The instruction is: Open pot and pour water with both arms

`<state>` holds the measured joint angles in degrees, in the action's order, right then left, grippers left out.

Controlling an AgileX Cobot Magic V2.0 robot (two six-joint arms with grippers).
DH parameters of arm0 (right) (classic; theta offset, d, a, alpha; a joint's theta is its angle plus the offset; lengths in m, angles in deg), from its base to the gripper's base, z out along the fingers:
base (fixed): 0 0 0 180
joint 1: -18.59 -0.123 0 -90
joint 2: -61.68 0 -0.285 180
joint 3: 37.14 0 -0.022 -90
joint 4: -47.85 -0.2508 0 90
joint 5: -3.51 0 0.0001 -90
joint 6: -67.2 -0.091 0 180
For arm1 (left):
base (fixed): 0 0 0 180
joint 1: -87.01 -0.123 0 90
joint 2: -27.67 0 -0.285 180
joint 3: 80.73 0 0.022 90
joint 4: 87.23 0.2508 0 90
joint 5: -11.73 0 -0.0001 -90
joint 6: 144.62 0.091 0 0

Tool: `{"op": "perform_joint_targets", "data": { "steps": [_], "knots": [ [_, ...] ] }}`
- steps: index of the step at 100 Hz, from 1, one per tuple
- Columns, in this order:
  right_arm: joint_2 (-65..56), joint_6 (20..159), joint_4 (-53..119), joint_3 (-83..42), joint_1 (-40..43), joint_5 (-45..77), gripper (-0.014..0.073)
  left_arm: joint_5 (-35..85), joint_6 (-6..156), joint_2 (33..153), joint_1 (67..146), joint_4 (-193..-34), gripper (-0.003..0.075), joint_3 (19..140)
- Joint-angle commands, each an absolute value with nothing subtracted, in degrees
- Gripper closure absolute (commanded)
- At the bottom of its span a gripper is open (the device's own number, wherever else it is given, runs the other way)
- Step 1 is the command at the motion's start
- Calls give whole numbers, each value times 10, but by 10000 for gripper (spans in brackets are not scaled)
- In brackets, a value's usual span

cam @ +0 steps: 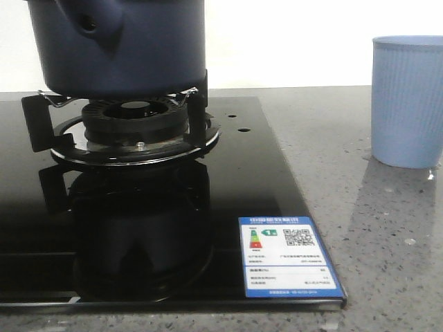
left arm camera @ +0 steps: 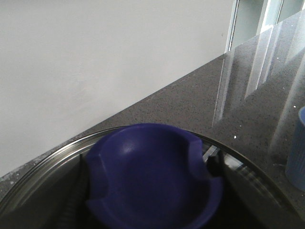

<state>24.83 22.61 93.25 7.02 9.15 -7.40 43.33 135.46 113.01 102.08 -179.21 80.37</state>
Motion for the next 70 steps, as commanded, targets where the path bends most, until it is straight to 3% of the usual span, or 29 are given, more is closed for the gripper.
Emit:
{"op": "perform_joint_targets", "data": {
  "steps": [1, 70],
  "knots": [
    [246, 225, 926, 52, 93, -98, 661, 450, 1349, 1111, 1024, -1824, 437, 816],
    [246, 225, 926, 52, 93, -98, 661, 446, 1355, 1133, 1024, -1882, 425, 816]
  ]
}}
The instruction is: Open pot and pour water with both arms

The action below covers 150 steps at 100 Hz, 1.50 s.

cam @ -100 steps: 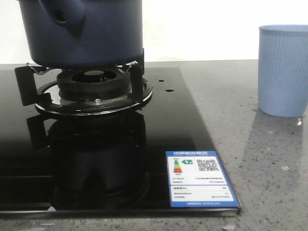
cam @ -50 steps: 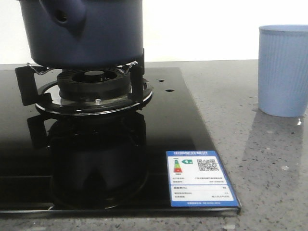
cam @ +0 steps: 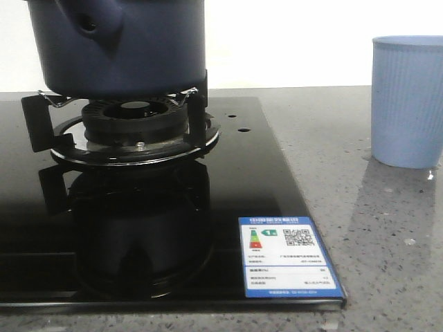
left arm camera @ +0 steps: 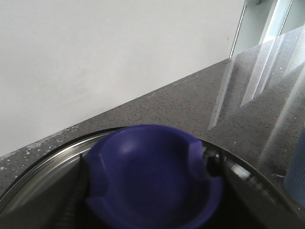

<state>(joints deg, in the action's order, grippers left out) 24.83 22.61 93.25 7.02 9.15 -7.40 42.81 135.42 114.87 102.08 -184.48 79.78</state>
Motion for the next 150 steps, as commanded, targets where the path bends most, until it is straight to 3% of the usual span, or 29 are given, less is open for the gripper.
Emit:
{"op": "perform_joint_targets", "data": {
  "steps": [1, 7, 20, 33, 44, 63, 85, 119, 150],
  "knots": [
    [246, 225, 926, 52, 93, -98, 661, 446, 1356, 1133, 1024, -1882, 416, 816],
    [246, 225, 926, 52, 93, -98, 661, 446, 1372, 1133, 1024, -1882, 346, 816],
    [246, 225, 926, 52, 93, -98, 661, 441, 1376, 1131, 1024, -1892, 109, 816],
    [246, 225, 926, 52, 93, -98, 661, 441, 1376, 1096, 1024, -1896, 87, 816],
    [253, 225, 928, 52, 93, -92, 661, 423, 1367, 1039, 1024, -1896, 185, 816],
    [305, 225, 952, 73, 92, -41, 667, 322, 1330, 890, 1024, -1892, 527, 757],
    [413, 224, 952, 167, 72, -14, 667, 247, 1330, 680, 1024, -1859, 741, 585],
    [455, 179, 951, 238, 30, -30, 667, 228, 1330, 477, 1024, -1858, 739, 388],
    [455, 179, 951, 238, 30, -42, 667, 231, 1330, 450, 1024, -1861, 739, 358]
  ]
}}
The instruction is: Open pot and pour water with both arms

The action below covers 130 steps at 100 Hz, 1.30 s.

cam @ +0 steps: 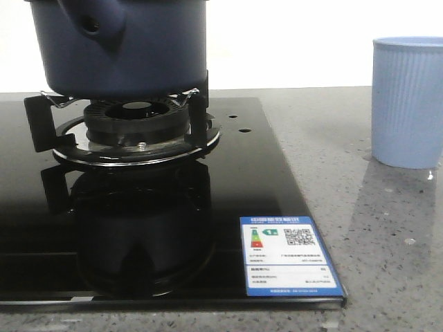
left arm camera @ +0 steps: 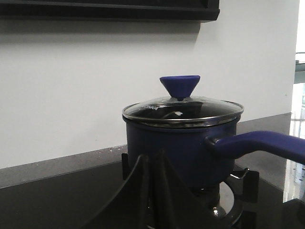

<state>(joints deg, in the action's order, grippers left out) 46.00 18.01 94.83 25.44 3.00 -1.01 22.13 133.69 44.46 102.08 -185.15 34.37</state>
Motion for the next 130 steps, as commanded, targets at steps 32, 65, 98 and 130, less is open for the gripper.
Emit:
{"op": "perform_joint_targets", "data": {
  "steps": [32, 65, 98, 130],
  "knots": [
    [455, 179, 951, 238, 30, -42, 667, 231, 1330, 450, 1024, -1861, 739, 358],
    [455, 179, 951, 238, 30, -42, 667, 228, 1197, 448, 1020, -1603, 739, 359],
    [455, 179, 951, 238, 30, -42, 667, 204, 478, 419, 977, -918, 739, 334],
    [455, 179, 951, 238, 30, -42, 667, 117, 272, 338, 949, -811, 739, 214]
  ]
}}
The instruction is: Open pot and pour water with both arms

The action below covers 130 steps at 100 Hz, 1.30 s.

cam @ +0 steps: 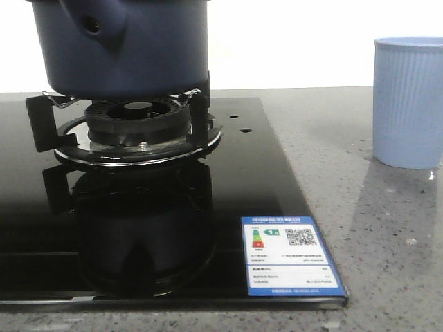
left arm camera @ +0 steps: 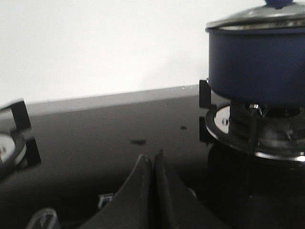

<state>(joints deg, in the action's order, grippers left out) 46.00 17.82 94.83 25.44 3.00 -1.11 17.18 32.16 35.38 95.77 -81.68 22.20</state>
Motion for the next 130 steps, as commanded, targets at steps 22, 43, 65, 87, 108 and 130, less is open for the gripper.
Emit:
{"op": "perform_joint_targets", "data": {
  "steps": [22, 43, 65, 87, 108, 130],
  "knots": [
    [455, 179, 951, 238, 30, -42, 667, 200, 256, 338, 913, -844, 739, 198],
    [455, 179, 951, 238, 30, -42, 667, 286, 255, 338, 888, -839, 739, 197],
    [455, 179, 951, 238, 30, -42, 667, 286, 255, 338, 888, -839, 739, 198],
    [455, 179, 951, 238, 30, -42, 667, 286, 255, 338, 888, -839, 739, 198],
    [455, 179, 951, 238, 30, -42, 667, 286, 255, 338, 888, -839, 739, 198],
    [455, 179, 952, 241, 30, -22, 667, 286, 255, 338, 888, -839, 739, 198]
  ]
}}
